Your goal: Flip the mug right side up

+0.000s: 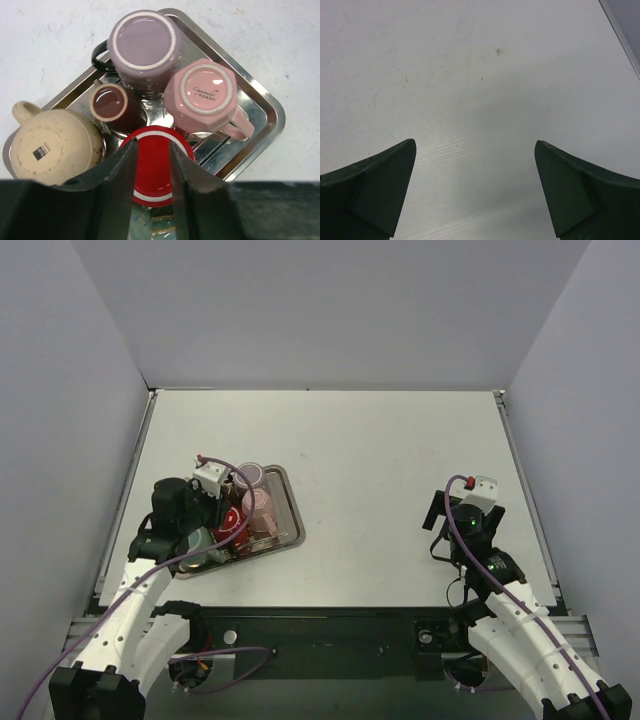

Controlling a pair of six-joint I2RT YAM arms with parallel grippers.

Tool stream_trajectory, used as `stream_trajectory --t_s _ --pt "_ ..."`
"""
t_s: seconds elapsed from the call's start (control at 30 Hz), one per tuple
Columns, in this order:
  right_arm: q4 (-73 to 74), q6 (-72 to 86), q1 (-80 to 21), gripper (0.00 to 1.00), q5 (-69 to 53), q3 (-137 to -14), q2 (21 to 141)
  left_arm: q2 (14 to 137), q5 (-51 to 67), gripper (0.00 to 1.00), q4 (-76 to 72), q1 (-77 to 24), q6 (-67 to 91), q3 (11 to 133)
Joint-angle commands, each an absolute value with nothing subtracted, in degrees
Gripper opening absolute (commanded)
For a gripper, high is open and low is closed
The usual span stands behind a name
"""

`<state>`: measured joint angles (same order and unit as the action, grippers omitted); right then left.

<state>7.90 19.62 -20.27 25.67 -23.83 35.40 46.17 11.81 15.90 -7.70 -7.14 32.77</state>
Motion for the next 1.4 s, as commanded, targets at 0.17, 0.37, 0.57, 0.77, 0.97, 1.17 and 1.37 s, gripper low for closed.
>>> stream_trajectory --t_s 0.17,0.37,0.57,0.77,0.97,1.17,1.37 --pt "8.3 19.4 -20.0 1.0 22.6 -24.5 33.9 50.2 36.3 0.65 37.2 -9.8 -31.8 51.7" --pt "9.4 18.5 -20.0 1.0 18.3 -25.3 34.0 60.1 21.2 0.78 50.1 -34.8 -44.8 62.2" --pt "9.8 18.7 -20.0 1.0 18.7 -25.4 36.0 69.0 7.6 0.76 52.1 -51.7 -65.6 58.9" --pt "9.9 18.8 -20.0 1.0 19.1 -25.3 36.6 76.9 -0.7 0.63 55.4 -46.2 -85.9 60.7" --pt "10.2 18.9 -20.0 1.0 20.0 -25.8 37.5 82.0 0.0 0.64 51.5 -42.3 -87.7 59.1" --pt "9.1 19.0 -20.0 1.0 19.3 -25.8 38.1 83.6 -1.7 0.59 35.2 -41.1 -86.1 51.9" --pt "9.0 19.2 -20.0 1.0 18.6 -25.8 38.7 83.8 -5.5 0.26 29.1 -42.3 -87.8 47.0"
